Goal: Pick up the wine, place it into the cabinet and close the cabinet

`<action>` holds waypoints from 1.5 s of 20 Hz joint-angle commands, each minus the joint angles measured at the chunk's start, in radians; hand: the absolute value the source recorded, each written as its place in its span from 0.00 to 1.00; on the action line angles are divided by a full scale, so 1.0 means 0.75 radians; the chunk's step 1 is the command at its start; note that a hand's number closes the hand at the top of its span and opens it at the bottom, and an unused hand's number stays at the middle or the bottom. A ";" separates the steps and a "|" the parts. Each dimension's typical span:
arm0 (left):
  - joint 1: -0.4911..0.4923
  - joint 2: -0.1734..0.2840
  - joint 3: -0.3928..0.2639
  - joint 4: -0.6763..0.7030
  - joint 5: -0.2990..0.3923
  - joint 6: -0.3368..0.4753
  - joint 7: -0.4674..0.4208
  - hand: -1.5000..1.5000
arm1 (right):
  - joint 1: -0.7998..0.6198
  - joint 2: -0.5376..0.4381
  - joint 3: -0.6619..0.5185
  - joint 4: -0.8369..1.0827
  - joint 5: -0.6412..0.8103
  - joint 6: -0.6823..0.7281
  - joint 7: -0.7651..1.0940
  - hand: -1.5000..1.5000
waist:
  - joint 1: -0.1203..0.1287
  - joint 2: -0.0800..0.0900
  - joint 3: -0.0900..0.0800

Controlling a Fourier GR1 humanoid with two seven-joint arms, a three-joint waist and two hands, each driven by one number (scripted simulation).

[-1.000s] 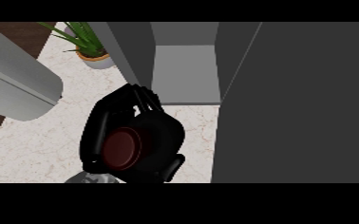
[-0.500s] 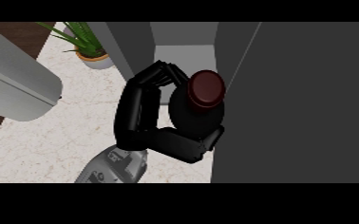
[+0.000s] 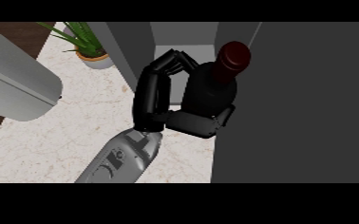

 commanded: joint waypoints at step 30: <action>-0.037 0.000 0.079 0.624 0.263 0.020 -0.621 1.00 | -0.006 -0.024 -0.058 -0.059 -0.110 0.000 0.012 0.00 | 0.002 0.002 0.000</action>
